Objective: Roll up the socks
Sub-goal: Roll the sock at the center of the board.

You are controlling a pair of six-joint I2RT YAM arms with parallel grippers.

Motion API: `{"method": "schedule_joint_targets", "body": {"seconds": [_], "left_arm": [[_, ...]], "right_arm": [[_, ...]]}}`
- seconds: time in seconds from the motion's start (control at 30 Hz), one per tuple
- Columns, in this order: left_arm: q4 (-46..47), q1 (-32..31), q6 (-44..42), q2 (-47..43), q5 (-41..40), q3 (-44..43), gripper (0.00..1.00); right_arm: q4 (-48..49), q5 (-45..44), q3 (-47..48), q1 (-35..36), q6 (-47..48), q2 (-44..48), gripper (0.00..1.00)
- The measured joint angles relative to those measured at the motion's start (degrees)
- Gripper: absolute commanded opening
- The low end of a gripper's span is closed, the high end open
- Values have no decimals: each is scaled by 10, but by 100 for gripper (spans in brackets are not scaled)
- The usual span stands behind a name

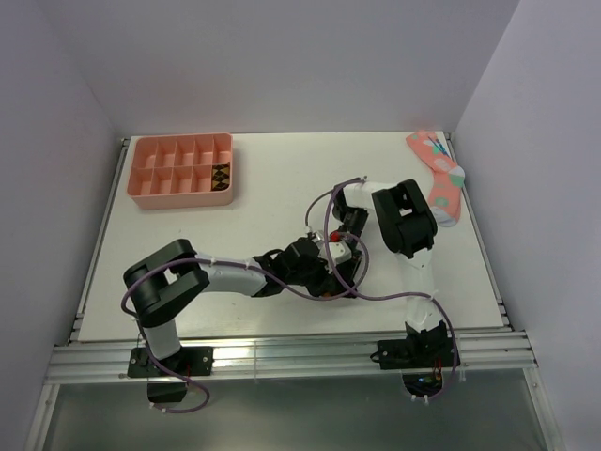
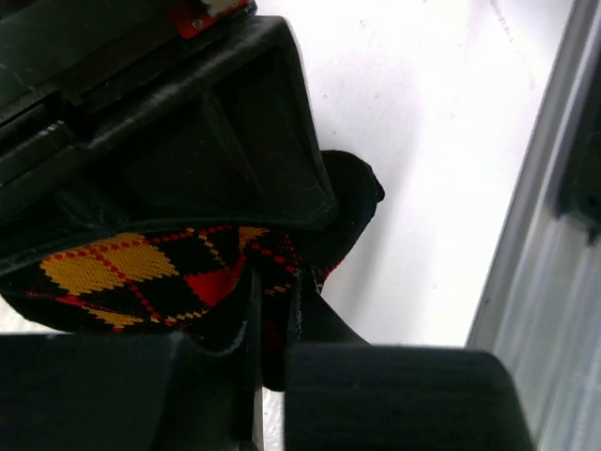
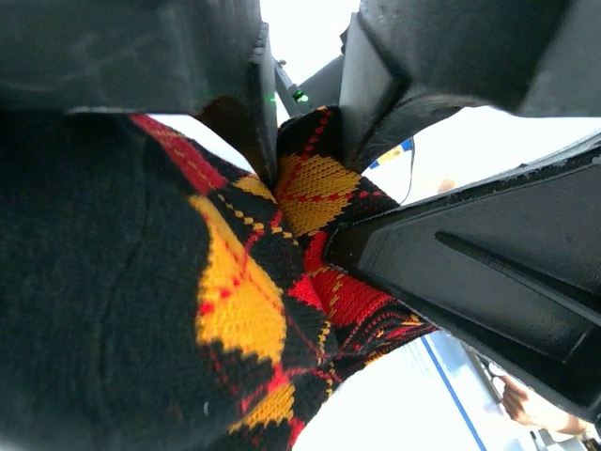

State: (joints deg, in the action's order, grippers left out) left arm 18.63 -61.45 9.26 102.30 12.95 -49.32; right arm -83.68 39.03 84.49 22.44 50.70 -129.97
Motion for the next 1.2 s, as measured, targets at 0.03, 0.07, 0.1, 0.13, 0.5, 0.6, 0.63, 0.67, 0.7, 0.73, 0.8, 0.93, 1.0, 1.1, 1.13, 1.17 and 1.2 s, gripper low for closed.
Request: {"method": "schedule_joint_targets", "body": {"seconds": [0.03, 0.07, 0.1, 0.13, 0.5, 0.6, 0.63, 0.67, 0.7, 0.73, 0.8, 0.93, 1.0, 1.1, 1.13, 1.17, 1.2], "left_arm": [[2, 3, 5, 2, 10, 0, 0], [5, 5, 10, 4, 18, 0, 0], [9, 9, 15, 7, 29, 0, 0], [13, 12, 23, 10, 39, 0, 0], [106, 53, 124, 46, 134, 21, 0], [128, 62, 147, 60, 161, 22, 0], [134, 64, 153, 64, 169, 21, 0], [140, 67, 160, 69, 179, 21, 0], [147, 70, 167, 73, 189, 21, 0], [153, 73, 174, 78, 198, 21, 0], [161, 78, 185, 84, 213, 21, 0], [168, 94, 207, 101, 254, 16, 0], [171, 104, 222, 110, 280, 12, 0], [176, 115, 254, 122, 315, 11, 0], [176, 119, 267, 126, 326, 10, 0], [176, 122, 280, 131, 338, 8, 0], [176, 126, 295, 138, 352, 5, 1]], "right_arm": [[0, -1, -3, 0, -2, 0, 38], [0, -1, -5, 0, -4, 0, 40], [0, -2, -8, -1, -6, 0, 45], [1, -3, -10, -2, -9, 1, 48], [61, 7, -27, -32, -63, 58, 65], [124, 11, -26, -66, -92, 89, 64], [142, 11, -26, -78, -101, 99, 64], [165, 11, -26, -94, -113, 112, 64], [181, 12, -26, -105, -120, 121, 62], [199, 14, -26, -121, -127, 134, 62], [230, 20, -29, -146, -136, 161, 62], [278, 33, -69, -179, -124, 232, 64], [292, 42, -99, -180, -104, 271, 64], [298, 56, -146, -178, -60, 328, 64], [300, 61, -161, -178, -43, 347, 64], [303, 68, -176, -177, -23, 363, 65], [302, 73, -191, -177, -2, 379, 67]]}}
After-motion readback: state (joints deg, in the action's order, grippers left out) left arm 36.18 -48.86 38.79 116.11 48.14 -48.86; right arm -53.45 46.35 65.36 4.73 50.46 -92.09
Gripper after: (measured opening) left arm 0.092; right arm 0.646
